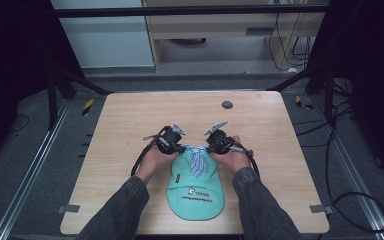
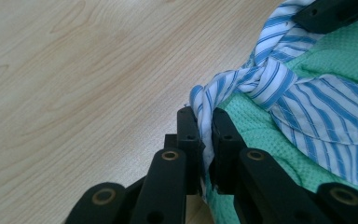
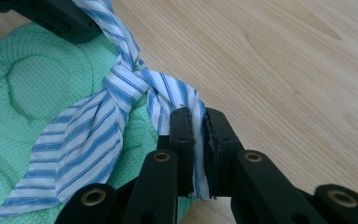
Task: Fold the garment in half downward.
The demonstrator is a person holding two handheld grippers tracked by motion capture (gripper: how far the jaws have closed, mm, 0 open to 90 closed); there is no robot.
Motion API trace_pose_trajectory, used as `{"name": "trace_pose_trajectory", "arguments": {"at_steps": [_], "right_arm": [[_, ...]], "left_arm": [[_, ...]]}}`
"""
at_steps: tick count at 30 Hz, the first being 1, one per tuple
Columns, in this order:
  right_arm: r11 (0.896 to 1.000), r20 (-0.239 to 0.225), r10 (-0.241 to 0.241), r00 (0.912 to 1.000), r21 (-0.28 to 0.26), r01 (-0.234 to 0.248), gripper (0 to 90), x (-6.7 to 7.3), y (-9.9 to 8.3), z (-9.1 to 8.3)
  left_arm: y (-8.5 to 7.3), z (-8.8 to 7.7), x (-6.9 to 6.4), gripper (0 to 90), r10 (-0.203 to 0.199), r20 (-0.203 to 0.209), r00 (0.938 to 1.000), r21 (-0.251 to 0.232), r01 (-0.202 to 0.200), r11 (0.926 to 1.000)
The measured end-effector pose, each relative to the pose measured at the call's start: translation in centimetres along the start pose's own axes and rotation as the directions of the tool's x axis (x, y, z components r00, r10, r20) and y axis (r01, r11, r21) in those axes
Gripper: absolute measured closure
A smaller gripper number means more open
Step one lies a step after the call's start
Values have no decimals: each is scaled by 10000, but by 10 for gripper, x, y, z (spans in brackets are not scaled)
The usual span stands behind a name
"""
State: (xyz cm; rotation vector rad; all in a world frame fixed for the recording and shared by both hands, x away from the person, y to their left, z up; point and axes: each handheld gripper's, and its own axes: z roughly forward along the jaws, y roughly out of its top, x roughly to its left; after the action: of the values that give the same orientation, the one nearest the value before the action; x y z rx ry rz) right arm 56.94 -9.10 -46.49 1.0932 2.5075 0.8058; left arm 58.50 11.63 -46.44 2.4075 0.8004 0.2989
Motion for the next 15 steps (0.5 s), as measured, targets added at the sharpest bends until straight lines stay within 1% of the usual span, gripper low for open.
{"name": "trace_pose_trajectory", "arguments": {"at_steps": [1, 2, 5, 8, 15], "right_arm": [[9999, 6, -107, 9999, -51, 107, 828, 1, 0, -3], [9999, 6, -107, 9999, -51, 107, 828, 1, 0, -3], [9988, 10, -455, 9990, -170, 455, 832, 3, 1, -11], [9985, -67, -517, 9986, -207, 515, 834, 4, 1, -15], [9965, -62, -798, 9968, -262, 796, 836, 7, 0, -24]], "left_arm": [[0, -2, 0, 843, 49, 12, 10000, 9, -49, 10000], [0, -2, 0, 843, 49, 12, 10000, 9, -49, 10000], [2, -12, -2, 843, 250, 149, 9996, -123, -248, 9996], [2, -15, -3, 843, 362, 214, 9991, -126, -360, 9993], [3, -22, -8, 841, 634, 235, 9977, -122, -631, 9979]]}}
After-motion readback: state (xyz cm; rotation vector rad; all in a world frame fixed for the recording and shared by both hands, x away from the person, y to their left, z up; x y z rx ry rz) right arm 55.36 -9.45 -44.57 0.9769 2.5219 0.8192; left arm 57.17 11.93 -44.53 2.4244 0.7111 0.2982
